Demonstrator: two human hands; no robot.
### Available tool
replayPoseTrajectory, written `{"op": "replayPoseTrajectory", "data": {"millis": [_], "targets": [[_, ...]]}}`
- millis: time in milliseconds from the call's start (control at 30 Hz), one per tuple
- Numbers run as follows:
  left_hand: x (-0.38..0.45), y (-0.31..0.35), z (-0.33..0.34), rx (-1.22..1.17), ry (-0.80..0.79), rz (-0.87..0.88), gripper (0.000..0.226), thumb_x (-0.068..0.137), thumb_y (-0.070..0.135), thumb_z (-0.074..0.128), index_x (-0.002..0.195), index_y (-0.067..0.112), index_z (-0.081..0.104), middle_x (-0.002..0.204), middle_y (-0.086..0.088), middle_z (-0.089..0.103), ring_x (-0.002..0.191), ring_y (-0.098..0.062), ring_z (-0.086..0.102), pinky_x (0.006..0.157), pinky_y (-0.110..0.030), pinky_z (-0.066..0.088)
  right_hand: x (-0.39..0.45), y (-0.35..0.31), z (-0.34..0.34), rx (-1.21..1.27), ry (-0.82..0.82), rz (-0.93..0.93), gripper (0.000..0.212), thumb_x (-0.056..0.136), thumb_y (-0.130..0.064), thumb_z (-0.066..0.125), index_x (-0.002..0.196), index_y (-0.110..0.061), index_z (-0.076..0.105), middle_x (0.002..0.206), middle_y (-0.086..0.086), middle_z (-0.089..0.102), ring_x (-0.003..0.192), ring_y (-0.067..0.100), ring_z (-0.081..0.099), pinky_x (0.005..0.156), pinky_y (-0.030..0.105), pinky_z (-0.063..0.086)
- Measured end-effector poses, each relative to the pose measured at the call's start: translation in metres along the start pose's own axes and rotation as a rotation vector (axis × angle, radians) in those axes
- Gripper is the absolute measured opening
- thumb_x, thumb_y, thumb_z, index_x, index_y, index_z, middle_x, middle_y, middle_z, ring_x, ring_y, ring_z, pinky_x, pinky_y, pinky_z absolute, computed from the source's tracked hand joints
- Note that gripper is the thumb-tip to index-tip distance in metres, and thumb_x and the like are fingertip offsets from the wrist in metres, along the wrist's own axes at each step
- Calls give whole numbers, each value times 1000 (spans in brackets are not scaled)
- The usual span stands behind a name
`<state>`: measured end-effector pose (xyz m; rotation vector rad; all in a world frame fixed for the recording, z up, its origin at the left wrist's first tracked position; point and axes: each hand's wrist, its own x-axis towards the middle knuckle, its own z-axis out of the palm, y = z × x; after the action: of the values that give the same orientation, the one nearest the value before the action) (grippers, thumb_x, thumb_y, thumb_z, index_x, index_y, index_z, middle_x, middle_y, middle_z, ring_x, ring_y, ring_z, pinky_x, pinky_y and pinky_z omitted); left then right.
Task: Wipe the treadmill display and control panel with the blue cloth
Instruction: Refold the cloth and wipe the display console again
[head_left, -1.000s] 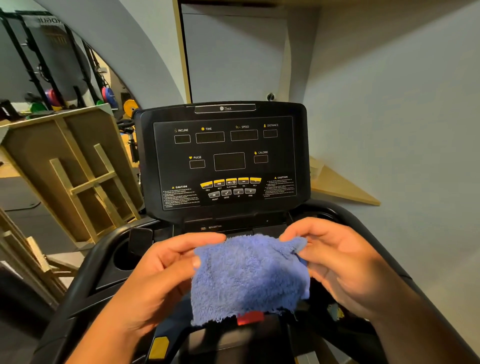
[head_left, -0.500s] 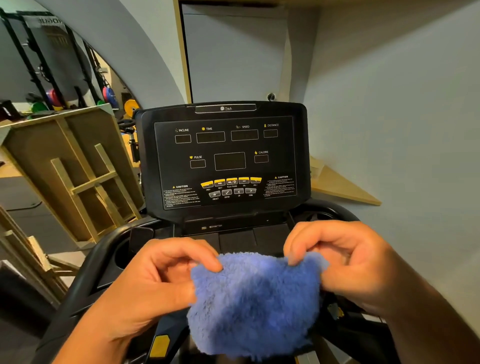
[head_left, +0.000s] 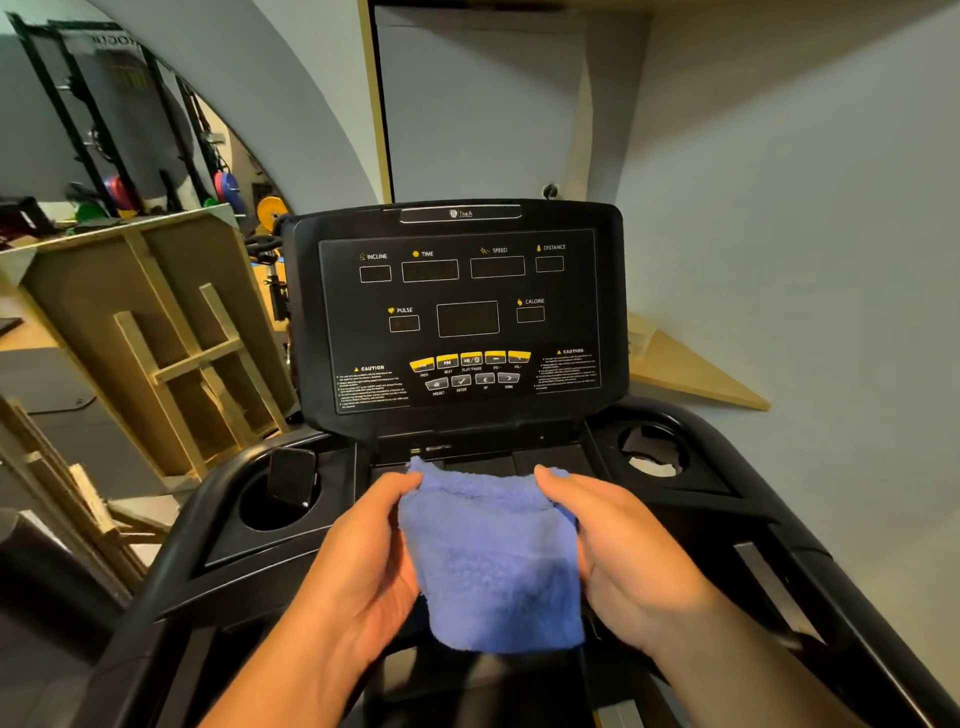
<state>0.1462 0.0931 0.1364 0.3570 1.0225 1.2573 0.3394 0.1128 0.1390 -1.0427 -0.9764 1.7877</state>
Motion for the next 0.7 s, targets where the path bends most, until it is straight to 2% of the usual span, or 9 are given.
{"op": "replayPoseTrajectory", "data": {"millis": [67, 167, 233, 300, 367, 433, 500, 567, 700], "targets": [[-1, 4, -2, 40, 14, 40, 47, 73, 19, 68, 114, -3, 71, 102, -21, 63, 90, -30, 61, 66, -35, 50, -1, -1, -3, -74, -12, -89, 28, 101, -16, 52, 112, 0, 73, 113, 18, 74, 108, 30, 71, 94, 41, 53], [-3, 9, -5, 142, 18, 123, 24, 77, 27, 66, 92, 7, 67, 79, -11, 57, 69, -21, 58, 63, -34, 45, -4, -4, -6, -196, 11, -161, 22, 99, -11, 56, 108, -4, 74, 106, 15, 76, 102, 30, 73, 90, 43, 57], [-5, 11, -7, 298, 34, 178, 22, 84, 27, 69, 93, 7, 66, 87, -14, 68, 79, -26, 64, 75, -41, 48, -4, -3, -8, -282, 64, -227, 20, 95, -7, 62, 113, -7, 70, 101, 15, 77, 99, 32, 74, 86, 43, 57], [-7, 13, -7, 471, 69, 295, 14, 94, 15, 69, 107, 13, 72, 95, -12, 80, 86, -26, 71, 83, -42, 52, -1, -2, -10, -323, 143, -292, 37, 91, -3, 68, 124, -16, 60, 96, 13, 78, 92, 29, 75, 80, 36, 57], [-10, 17, -10, 565, 73, 390, 36, 94, 7, 70, 122, 29, 64, 91, -9, 80, 85, -20, 75, 84, -36, 55, 0, -3, -14, -396, 171, -358, 49, 89, -2, 70, 128, -29, 55, 94, 10, 78, 89, 24, 76, 79, 33, 59], [-14, 21, -11, 646, 15, 472, 47, 90, 0, 73, 122, 34, 66, 89, -10, 79, 76, -12, 72, 75, -22, 58, -2, -6, -18, -498, 139, -392, 37, 88, 0, 70, 117, -23, 67, 95, 6, 79, 89, 21, 76, 80, 33, 58], [-15, 24, -15, 795, 24, 554, 45, 87, -2, 77, 113, 34, 75, 88, -4, 78, 69, -9, 65, 67, -13, 56, -4, -8, -20, -532, 82, -354, 33, 84, 3, 75, 110, -17, 71, 98, 5, 78, 91, 20, 75, 80, 31, 59], [-15, 26, -17, 970, 75, 608, 42, 84, 4, 82, 106, 39, 78, 88, 13, 78, 75, -9, 69, 69, -11, 56, -6, -7, -20, -621, 48, -334, 41, 80, 2, 78, 112, -23, 68, 104, 2, 75, 95, 15, 73, 83, 30, 59], [-17, 24, -17, 1043, 94, 635, 34, 80, 13, 86, 97, 42, 78, 87, 24, 79, 89, 3, 73, 78, -11, 58, -4, -5, -19, -1039, 204, -542, 29, 82, -10, 74, 97, -34, 68, 97, -17, 64, 97, 5, 62, 79, 20, 50]]}}
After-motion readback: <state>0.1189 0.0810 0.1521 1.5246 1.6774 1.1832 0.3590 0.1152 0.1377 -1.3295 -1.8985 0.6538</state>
